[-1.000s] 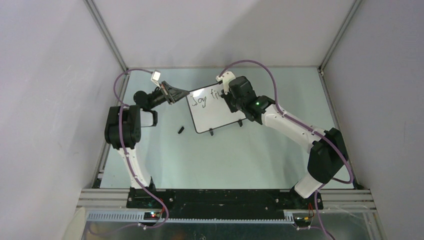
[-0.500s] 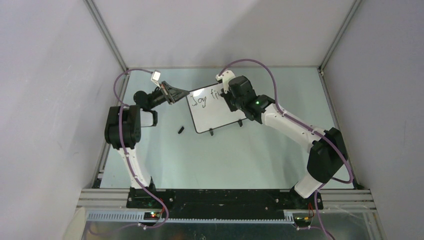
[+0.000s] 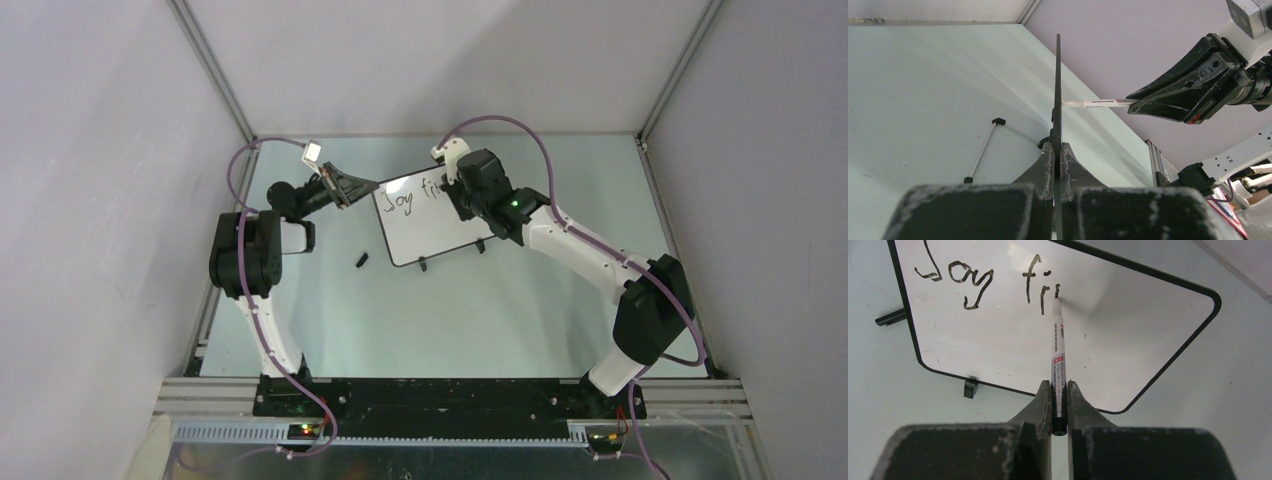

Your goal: Write a sentence on the whiteboard

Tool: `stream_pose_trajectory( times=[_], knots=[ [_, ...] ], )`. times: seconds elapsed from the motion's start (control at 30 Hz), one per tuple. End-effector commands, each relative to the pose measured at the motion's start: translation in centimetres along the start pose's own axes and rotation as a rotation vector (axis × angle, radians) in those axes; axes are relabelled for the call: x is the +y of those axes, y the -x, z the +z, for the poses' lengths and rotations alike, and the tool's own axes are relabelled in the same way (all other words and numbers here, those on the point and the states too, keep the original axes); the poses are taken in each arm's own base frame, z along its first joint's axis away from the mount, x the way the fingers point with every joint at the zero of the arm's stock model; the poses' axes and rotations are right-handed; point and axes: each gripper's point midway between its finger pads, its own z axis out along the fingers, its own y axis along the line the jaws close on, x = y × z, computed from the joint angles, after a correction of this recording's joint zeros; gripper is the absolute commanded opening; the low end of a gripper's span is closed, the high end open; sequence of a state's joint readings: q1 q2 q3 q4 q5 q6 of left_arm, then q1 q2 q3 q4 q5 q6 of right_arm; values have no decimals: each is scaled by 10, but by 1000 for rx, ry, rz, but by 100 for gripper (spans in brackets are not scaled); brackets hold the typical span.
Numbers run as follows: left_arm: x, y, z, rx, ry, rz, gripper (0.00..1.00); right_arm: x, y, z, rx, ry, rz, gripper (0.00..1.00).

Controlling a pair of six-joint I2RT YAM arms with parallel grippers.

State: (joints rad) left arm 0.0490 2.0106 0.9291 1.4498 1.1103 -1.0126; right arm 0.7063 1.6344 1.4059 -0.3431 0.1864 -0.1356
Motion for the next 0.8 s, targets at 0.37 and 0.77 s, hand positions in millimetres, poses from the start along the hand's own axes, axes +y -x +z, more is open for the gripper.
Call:
stream_pose_trajectory(
  times=[0.37,0.77],
  knots=[
    [-16,9,2,-3,-53,101,0,-6,26,2,-65,-16,2,0],
    [-17,9,2,-2,-54,100,0,-8,31,2,-84,-25,18,0]
  ],
)
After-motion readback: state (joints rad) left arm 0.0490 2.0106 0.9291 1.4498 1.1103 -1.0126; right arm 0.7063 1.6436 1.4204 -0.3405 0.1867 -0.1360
